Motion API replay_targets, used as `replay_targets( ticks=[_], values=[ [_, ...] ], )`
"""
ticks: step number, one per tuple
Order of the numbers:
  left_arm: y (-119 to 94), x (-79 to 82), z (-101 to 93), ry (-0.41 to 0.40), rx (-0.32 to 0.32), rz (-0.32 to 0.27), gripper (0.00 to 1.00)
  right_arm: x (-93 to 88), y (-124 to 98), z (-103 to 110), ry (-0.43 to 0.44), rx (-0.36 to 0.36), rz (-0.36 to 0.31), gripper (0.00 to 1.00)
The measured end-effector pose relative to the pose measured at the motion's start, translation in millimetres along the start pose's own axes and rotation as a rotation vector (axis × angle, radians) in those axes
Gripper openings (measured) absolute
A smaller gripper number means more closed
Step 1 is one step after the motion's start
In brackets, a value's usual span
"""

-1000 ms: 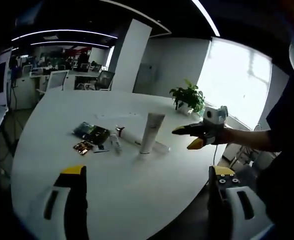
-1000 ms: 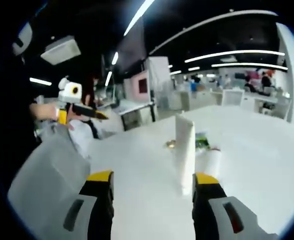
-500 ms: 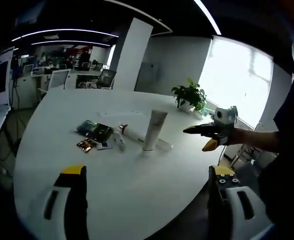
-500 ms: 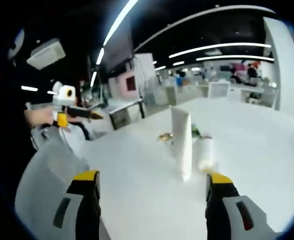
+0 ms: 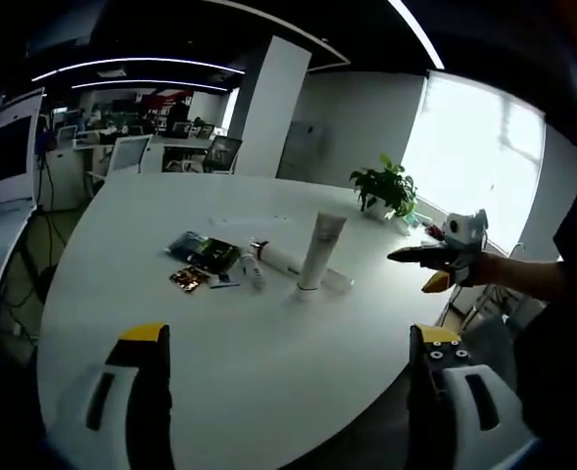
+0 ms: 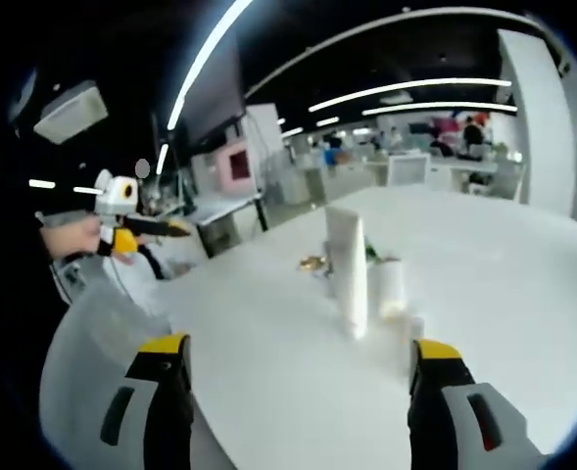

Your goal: Arrange the skincare products in the storage area until every visible bottle or jar stands upright without overlapping.

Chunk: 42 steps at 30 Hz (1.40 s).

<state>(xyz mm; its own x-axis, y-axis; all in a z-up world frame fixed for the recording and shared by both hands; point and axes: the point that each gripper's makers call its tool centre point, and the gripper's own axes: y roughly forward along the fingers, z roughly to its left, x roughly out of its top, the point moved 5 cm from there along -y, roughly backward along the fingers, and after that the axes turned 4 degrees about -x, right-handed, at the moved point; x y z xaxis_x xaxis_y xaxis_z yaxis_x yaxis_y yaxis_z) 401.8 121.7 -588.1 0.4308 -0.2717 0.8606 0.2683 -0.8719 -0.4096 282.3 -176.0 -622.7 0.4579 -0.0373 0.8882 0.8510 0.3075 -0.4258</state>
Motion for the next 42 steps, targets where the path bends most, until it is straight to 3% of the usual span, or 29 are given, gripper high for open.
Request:
replay_targets(
  ticks=[9, 16, 29, 42],
  values=[
    [-5, -4.4, -2.3, 0.012, 0.005, 0.021, 0.97, 7.2, -20, 10, 0.037, -0.039, -0.058, 0.95],
    [-6, -6.2, -4.2, 0.016, 0.007, 0.027, 0.97, 0.1, -32, 16, 0.073, -0.059, -0.070, 0.98],
    [-13, -12.7, -5.4, -0.004, 0.029, 0.026, 0.99, -10.3, -33, 28, 0.110, -0.055, -0.060, 0.99],
    [-10, -14.6, -15.4, 0.008, 0.001, 0.048, 0.99, -10.4, -38, 15, 0.108, -0.090, -0.030, 0.98]
  ],
)
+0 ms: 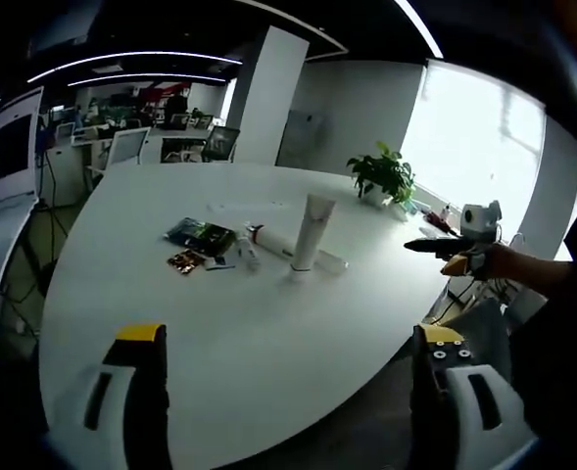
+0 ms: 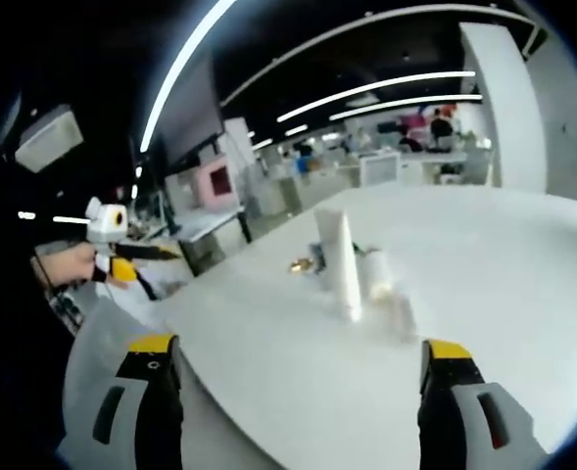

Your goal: Arrange the skincare products in the storage area until every visible bottle or jar stands upright without overlapping.

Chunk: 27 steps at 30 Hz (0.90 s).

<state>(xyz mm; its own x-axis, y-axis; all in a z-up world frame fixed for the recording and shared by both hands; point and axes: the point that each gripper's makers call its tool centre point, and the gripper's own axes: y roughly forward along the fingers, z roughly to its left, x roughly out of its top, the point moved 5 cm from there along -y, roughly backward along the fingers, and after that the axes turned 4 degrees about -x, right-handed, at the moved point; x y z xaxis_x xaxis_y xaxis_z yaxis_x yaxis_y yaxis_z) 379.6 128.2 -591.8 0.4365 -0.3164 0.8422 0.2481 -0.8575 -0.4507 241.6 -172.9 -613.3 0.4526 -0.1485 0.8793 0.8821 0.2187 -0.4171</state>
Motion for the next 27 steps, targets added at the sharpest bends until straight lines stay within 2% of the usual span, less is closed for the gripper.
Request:
replay_targets(
  ticks=[10, 18, 27],
  values=[
    [0, 0.7, 1.1, -0.004, -0.003, -0.006, 0.99, 3.7, 5, -15, 0.019, -0.034, 0.013, 0.92],
    [5, 2.5, 1.5, -0.017, -0.012, -0.018, 0.98, 13.3, 8, -32, -0.019, -0.069, 0.042, 0.85],
    [5, 0.5, 10.6, -0.026, -0.004, -0.010, 0.98, 17.7, 19, -43, 0.031, -0.077, 0.045, 0.77]
  ],
)
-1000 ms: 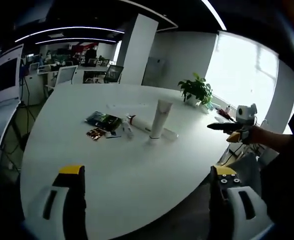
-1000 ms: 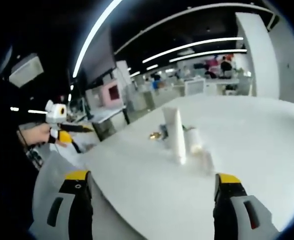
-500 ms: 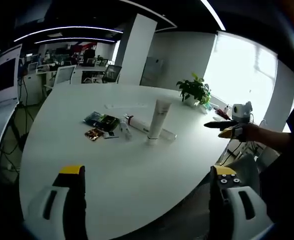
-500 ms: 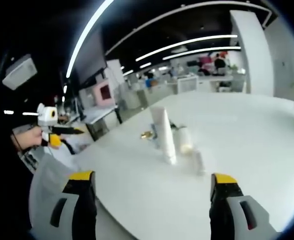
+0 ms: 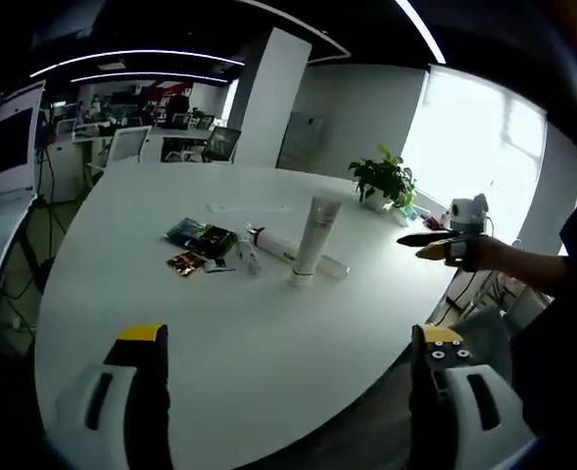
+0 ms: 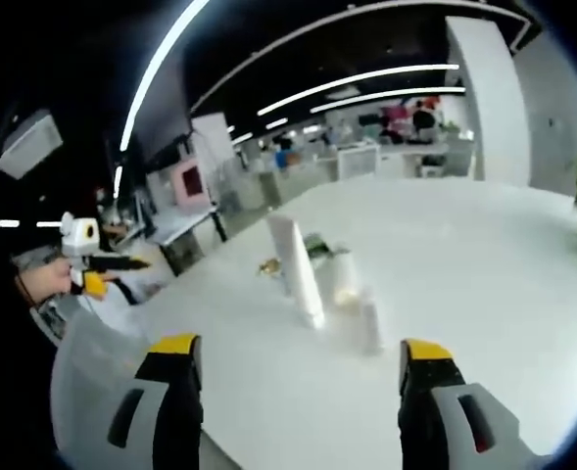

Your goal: Arrange the skincare products in the storage area until every visible bottle or jar stands upright without overlapping.

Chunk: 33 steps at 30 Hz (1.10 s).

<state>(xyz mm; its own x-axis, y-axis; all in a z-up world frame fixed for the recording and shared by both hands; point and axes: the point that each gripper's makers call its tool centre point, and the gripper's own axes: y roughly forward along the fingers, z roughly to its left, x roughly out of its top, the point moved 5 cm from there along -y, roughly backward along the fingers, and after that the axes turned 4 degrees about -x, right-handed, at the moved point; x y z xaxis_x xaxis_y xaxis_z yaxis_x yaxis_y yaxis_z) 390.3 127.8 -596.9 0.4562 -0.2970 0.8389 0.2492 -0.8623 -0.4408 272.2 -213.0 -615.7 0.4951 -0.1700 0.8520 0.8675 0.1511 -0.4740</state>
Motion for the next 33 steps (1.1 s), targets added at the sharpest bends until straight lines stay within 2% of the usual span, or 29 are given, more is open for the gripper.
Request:
replay_targets(
  ticks=[5, 10, 18, 26, 33],
  values=[
    [4, -2.1, 4.4, -0.011, -0.001, 0.008, 0.97, -6.0, 12, -14, 0.033, -0.042, 0.063, 0.70],
    [10, -1.8, 7.2, -0.021, -0.004, 0.009, 0.97, -2.8, 21, -26, 0.066, -0.066, 0.069, 0.67],
    [17, -3.7, 12.2, -0.039, -0.009, 0.015, 0.97, 6.3, 36, -36, 0.047, -0.087, 0.091, 0.66],
    [22, -6.7, 16.7, -0.062, -0.009, 0.022, 0.97, 18.1, 66, -53, 0.027, -0.106, 0.139, 0.62],
    [27, -13.7, 17.7, -0.077, -0.022, 0.043, 0.96, 27.2, 95, -62, 0.025, -0.088, 0.169, 0.60]
  ],
)
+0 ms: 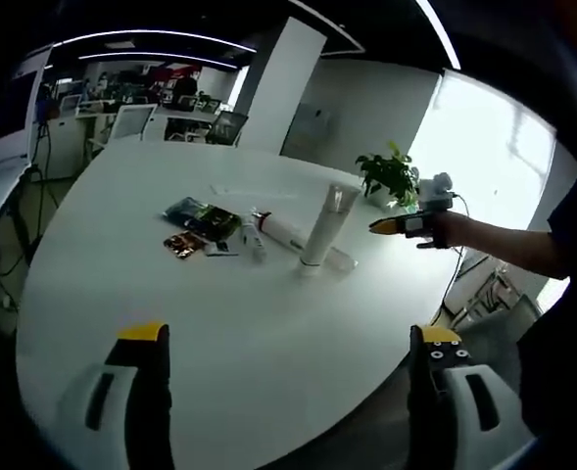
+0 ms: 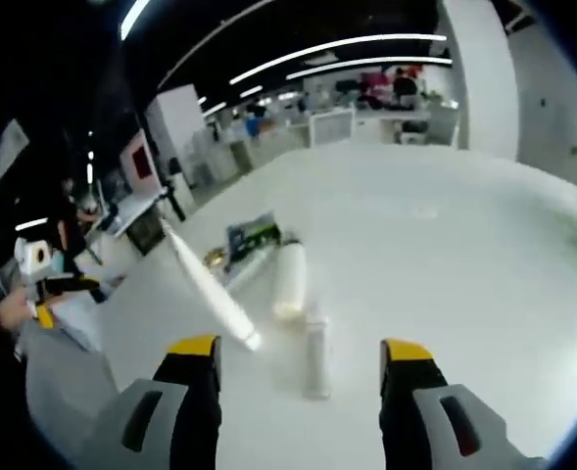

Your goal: Arrange the skincare products in the storage area until every visible bottle or jar stands upright without overlapping.

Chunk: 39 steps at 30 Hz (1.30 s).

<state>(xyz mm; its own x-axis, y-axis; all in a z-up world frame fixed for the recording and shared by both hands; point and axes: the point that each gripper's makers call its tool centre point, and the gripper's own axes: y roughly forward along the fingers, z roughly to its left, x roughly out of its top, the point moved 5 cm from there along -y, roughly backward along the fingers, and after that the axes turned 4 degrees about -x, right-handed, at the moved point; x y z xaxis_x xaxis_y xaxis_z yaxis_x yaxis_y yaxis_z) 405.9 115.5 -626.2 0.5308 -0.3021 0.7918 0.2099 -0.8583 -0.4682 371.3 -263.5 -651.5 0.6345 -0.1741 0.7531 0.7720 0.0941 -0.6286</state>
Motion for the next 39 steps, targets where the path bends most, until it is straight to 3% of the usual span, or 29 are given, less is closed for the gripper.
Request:
replay_targets(
  ticks=[16, 39],
  values=[
    [2, -7.4, 10.6, -0.032, 0.013, 0.013, 0.96, 20.5, 39, -9, 0.014, 0.024, 0.078, 0.54],
    [10, -16.3, 32.2, -0.087, 0.027, 0.026, 0.96, 46.8, 98, 0, -0.070, 0.076, 0.190, 0.50]
  ],
)
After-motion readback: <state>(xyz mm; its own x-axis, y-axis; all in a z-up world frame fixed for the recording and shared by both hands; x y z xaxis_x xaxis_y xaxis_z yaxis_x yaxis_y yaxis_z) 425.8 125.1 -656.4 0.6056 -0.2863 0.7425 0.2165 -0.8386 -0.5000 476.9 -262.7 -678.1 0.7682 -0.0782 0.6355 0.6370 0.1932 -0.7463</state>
